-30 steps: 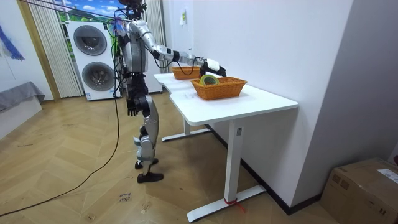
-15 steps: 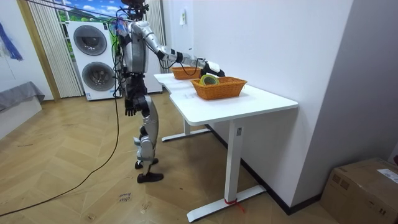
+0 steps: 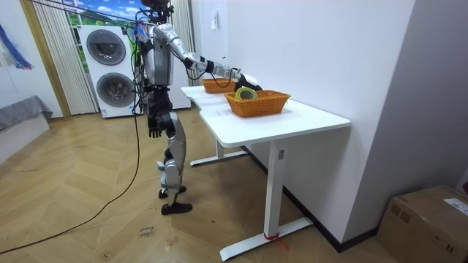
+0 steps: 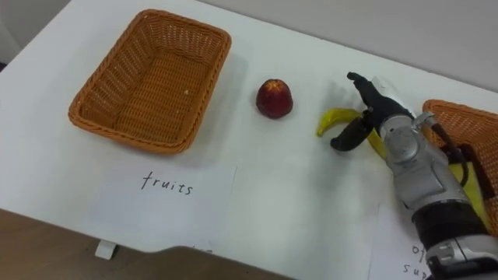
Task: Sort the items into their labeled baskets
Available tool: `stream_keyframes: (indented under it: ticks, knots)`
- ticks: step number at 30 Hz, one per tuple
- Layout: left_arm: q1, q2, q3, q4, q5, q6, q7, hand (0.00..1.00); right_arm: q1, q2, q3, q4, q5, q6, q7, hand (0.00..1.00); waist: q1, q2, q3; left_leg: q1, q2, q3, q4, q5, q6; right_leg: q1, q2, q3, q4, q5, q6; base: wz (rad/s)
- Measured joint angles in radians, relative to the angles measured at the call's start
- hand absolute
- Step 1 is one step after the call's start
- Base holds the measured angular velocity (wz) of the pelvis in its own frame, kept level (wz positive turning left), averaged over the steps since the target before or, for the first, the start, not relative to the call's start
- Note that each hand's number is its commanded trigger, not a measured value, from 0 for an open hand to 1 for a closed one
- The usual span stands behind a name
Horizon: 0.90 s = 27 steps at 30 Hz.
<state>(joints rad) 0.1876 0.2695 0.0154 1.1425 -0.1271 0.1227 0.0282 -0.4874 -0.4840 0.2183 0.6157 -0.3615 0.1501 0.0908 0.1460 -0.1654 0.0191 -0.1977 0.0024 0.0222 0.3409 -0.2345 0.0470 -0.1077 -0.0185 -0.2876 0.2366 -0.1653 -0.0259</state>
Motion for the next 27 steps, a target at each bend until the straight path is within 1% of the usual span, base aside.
stream_keyframes:
  ticks: [11, 14, 24, 27]
  knots:
    - [0.000, 0.002, -0.001, 0.009, 0.000, 0.000, -0.023, 0.00, 0.000, -0.014, 0.000, 0.003, -0.007, -0.010, 0.001, 0.00, 0.000, 0.004, -0.0008, 0.007, 0.001, -0.001, -0.004, 0.000, 0.000, 0.002, 0.000, -0.015, -0.002, 0.000, 0.000, 0.00]
    - [0.000, 0.008, -0.001, 0.016, 0.001, 0.001, -0.042, 0.00, 0.000, -0.019, 0.000, 0.006, -0.012, -0.009, 0.002, 0.00, 0.000, 0.005, -0.0007, 0.006, 0.001, -0.002, -0.005, 0.001, -0.001, 0.002, 0.000, -0.015, -0.002, 0.000, 0.000, 0.00]
    - [0.000, 0.019, -0.001, 0.019, 0.001, 0.003, -0.061, 0.00, 0.000, -0.021, 0.000, 0.005, -0.049, -0.009, 0.026, 0.00, 0.000, 0.002, -0.0025, 0.000, 0.000, -0.006, -0.004, 0.001, -0.001, 0.003, 0.000, -0.016, -0.002, 0.000, 0.000, 0.00]
    - [0.000, 0.021, -0.001, 0.018, 0.004, 0.002, -0.060, 0.00, -0.002, -0.021, 0.001, 0.004, -0.082, -0.018, 0.035, 0.00, 0.002, 0.002, -0.0025, 0.000, 0.000, -0.008, -0.004, 0.002, -0.002, 0.003, 0.001, -0.017, -0.002, 0.000, 0.000, 0.00]
